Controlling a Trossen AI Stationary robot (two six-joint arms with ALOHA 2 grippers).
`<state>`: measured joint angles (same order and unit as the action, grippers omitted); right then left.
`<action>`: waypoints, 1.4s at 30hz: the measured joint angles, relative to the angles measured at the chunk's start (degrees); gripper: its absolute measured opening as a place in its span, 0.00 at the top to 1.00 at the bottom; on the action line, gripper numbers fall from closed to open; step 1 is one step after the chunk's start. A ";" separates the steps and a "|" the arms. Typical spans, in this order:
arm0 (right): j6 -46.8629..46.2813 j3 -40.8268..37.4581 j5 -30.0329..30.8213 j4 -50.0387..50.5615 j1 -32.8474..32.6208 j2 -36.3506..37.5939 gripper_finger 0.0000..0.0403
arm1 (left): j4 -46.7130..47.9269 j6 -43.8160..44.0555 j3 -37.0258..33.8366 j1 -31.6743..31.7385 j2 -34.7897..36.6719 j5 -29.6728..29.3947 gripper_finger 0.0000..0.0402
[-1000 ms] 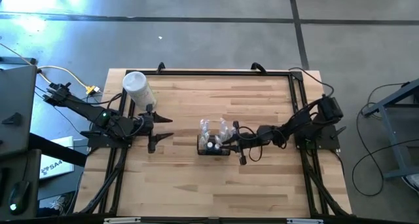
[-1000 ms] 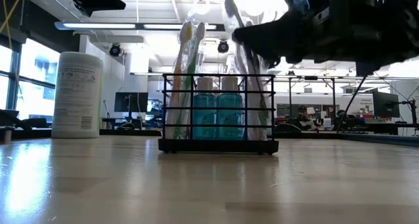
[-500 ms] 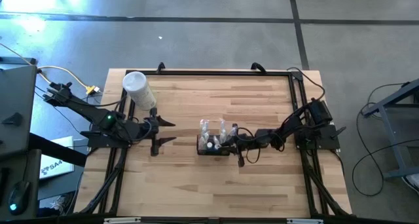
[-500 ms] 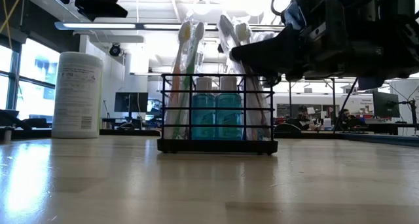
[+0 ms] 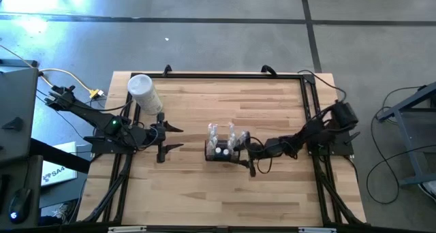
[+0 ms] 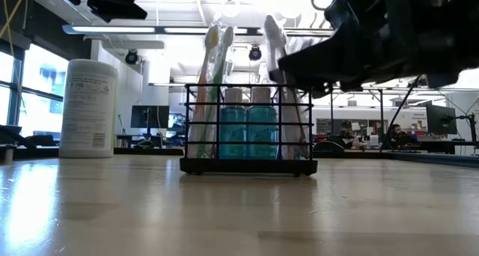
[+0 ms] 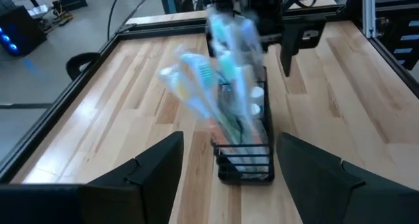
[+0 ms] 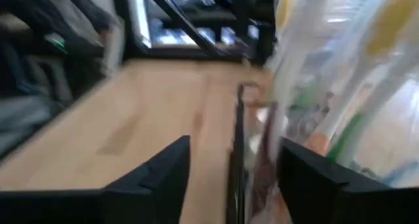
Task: Pick & Place toothbrushing station
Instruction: Put the violet toothbrush into the black wire organizer, then return to Home Position
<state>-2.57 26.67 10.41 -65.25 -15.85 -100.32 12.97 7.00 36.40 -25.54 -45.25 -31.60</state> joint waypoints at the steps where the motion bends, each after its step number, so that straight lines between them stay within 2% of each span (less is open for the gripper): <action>1: 0.32 -0.02 2.32 3.54 -0.48 2.01 0.48 | 0.00 -0.47 0.00 0.00 0.00 0.00 0.40; 4: 1.09 -0.10 10.49 12.85 -1.96 7.91 0.42 | -0.02 -1.28 0.00 0.00 0.00 0.03 0.40; 6: 1.12 -0.17 12.62 17.25 -2.47 11.37 0.39 | -0.02 -1.92 0.00 0.01 0.00 0.02 0.40; 10: 0.66 -0.13 10.66 20.24 -2.52 16.06 0.37 | -0.02 -2.91 0.00 0.00 0.00 0.05 0.40; 17: -2.55 -0.10 7.41 22.61 -3.06 16.47 0.40 | -0.02 -4.21 0.00 0.01 0.00 0.07 0.40; 21: -2.32 -0.10 8.70 23.24 -4.82 17.16 0.41 | -0.02 -4.13 0.00 0.02 0.00 0.18 0.40; 26: -1.93 -0.05 13.59 26.08 -5.54 19.31 0.41 | 0.00 -3.80 0.00 0.00 0.00 0.42 0.40; 30: -1.79 -0.06 14.39 27.78 -5.52 21.46 0.41 | 0.05 -3.80 0.00 0.02 0.00 0.40 0.40; 37: -2.45 -0.06 17.51 37.41 -8.12 29.10 0.41 | 0.07 -3.76 0.00 0.02 0.00 0.40 0.40; 42: -7.39 -0.06 19.75 53.60 -10.58 39.62 0.41 | 1.03 -6.66 0.32 0.02 0.15 0.34 0.40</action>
<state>-9.96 26.61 30.16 -11.65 -26.43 -60.71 14.01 0.34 36.72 -25.52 -45.10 -31.26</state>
